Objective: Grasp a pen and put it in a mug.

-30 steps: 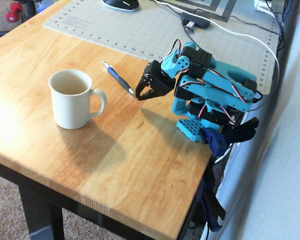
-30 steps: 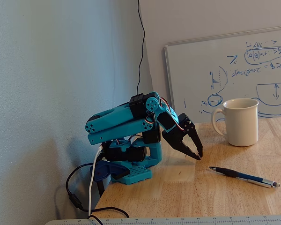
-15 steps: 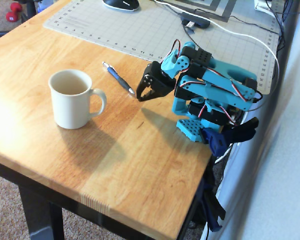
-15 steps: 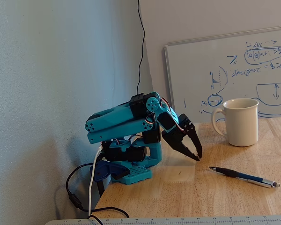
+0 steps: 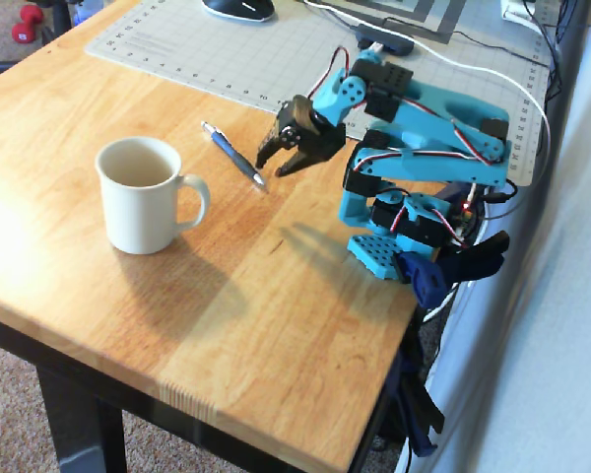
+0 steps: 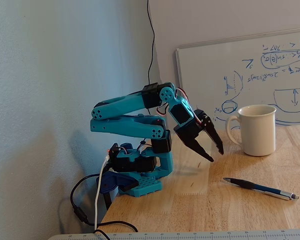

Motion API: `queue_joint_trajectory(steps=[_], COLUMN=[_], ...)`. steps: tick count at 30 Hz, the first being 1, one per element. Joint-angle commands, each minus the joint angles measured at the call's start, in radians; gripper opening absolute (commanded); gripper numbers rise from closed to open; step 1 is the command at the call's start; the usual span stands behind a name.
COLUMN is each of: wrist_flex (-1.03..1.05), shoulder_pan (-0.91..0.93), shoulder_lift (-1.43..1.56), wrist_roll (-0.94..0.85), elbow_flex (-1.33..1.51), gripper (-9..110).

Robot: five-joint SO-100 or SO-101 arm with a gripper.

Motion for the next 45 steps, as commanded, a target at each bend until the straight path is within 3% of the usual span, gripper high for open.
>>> queue_joint_trajectory(steps=[1,10,16,29,45], wrist_flex=[-0.018,-0.198,-0.37,-0.704,-0.727], shoulder_pan=[0.081,0.137,0.138,0.258,0.298], shoulder_lift=[-0.098,-0.485,-0.727,-1.078,-1.177], wrist_roll=[-0.25,-0.805,-1.051,-1.097,-1.085], elbow_flex=[-0.15,-0.368,-0.469,-0.518,-0.505], gripper=[13,13,13,13,13])
